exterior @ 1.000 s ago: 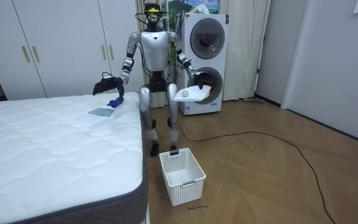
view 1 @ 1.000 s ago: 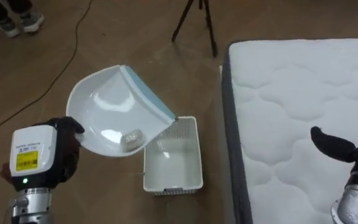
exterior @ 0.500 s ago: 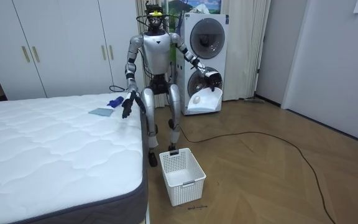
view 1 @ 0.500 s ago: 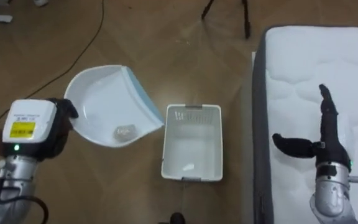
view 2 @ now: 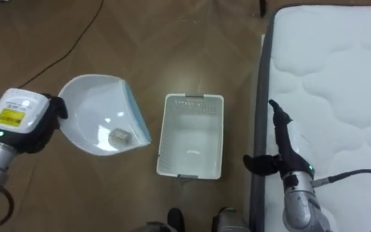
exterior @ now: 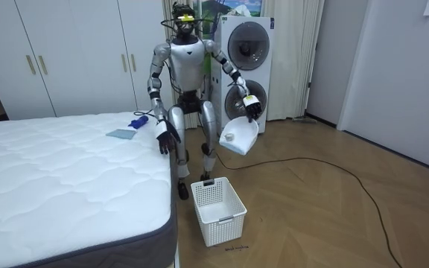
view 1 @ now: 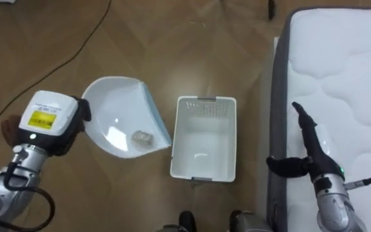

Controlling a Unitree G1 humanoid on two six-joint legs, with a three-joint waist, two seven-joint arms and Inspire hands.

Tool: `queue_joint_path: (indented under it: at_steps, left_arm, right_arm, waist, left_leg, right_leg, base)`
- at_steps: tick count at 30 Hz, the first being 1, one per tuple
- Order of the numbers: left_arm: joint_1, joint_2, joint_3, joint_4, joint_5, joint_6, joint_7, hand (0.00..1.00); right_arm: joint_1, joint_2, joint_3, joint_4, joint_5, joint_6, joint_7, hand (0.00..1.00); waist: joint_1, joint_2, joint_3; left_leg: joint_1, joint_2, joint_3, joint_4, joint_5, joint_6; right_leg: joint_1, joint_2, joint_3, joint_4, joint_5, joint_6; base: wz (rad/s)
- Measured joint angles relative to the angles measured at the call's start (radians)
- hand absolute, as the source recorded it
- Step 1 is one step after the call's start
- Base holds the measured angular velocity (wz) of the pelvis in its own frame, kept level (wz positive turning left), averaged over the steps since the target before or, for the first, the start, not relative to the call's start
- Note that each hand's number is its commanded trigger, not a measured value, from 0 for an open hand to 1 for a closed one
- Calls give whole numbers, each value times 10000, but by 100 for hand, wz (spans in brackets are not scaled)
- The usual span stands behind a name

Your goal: Clean bed

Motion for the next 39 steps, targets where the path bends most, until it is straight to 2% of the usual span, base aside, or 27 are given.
queue_joint_path:
  at_steps: [3,6,9,14,19,23,27,31,35,37,39]
  left_arm:
    - [-133,202,-408,-408,93,85,-447,100]
    - [-869,256,-987,-589,105,281,-968,100]
    - [-1250,255,-1168,-799,146,488,-1405,100]
    - [-1659,296,-1382,-1087,166,495,-1977,100]
    - [-2147,336,-1461,-1127,171,551,-2663,100]
    - [-2152,737,-1566,-1350,157,662,-2912,100]
    - [-2158,951,-1565,-1341,166,663,-2955,100]
    - [-2151,987,-1563,-1102,162,664,-2598,100]
    - [-2068,999,-1309,-864,-281,622,-1948,100]
    - [-1879,1023,-964,-632,-432,410,-1627,100]
    - [-1255,1024,-57,-542,-452,78,-1212,100]
  right_arm:
    - [172,-3,76,11,-66,69,75,0]
    - [289,-99,146,15,-41,142,28,0]
    - [244,-145,262,3,-41,192,-39,0]
    - [249,-169,381,-22,-67,198,-231,0]
    - [247,-236,395,-19,-124,193,-419,0]
    - [235,-246,601,-23,-95,98,-607,0]
    - [247,-235,760,-49,-226,-32,-915,0]
    - [492,-241,779,-99,-270,-38,-1066,0]
    - [656,-275,716,-55,-258,-61,-1137,0]
    - [682,-285,713,-53,-334,-103,-1104,0]
    - [809,-281,682,-53,-325,-194,-1104,0]
  waist:
    - [-251,57,23]
    - [-257,175,82]
    - [-248,221,85]
    - [-301,371,77]
    - [-300,599,111]
    - [-486,710,114]
    - [-671,846,157]
    - [-698,835,166]
    - [-448,758,188]
    - [-263,634,175]
    - [115,412,122]
  left_leg:
    - [-177,-44,150,-74,18,40]
    - [-343,18,382,-27,43,109]
    - [-367,42,538,-37,28,132]
    - [-369,119,609,3,23,127]
    - [-309,133,766,-7,20,136]
    - [-227,146,828,-9,22,134]
    - [-195,143,855,-58,24,130]
    - [116,164,1023,-151,22,134]
    - [444,229,1210,-246,-3,155]
    - [626,264,1399,-357,-31,120]
    - [936,372,1430,-343,-206,-19]
  right_leg:
    - [-211,-179,-125,156,-113,6]
    - [-367,-282,-196,221,-158,5]
    - [-482,-315,-145,322,-191,-12]
    - [-477,-288,-139,334,-186,-21]
    - [-466,-324,-72,461,-218,-62]
    - [-437,-316,2,467,-273,-60]
    - [-429,-312,22,461,-284,-72]
    - [-142,-304,30,359,-349,-52]
    - [94,-265,135,266,-376,-58]
    - [92,-158,455,248,-372,-60]
    - [190,124,937,148,-283,-104]
  base:
    - [12]
    - [17]
    - [-6]
    - [-2]
    - [-2]
    - [-1]
    - [0]
    - [0]
    - [-9]
    - [-41]
    - [-75]
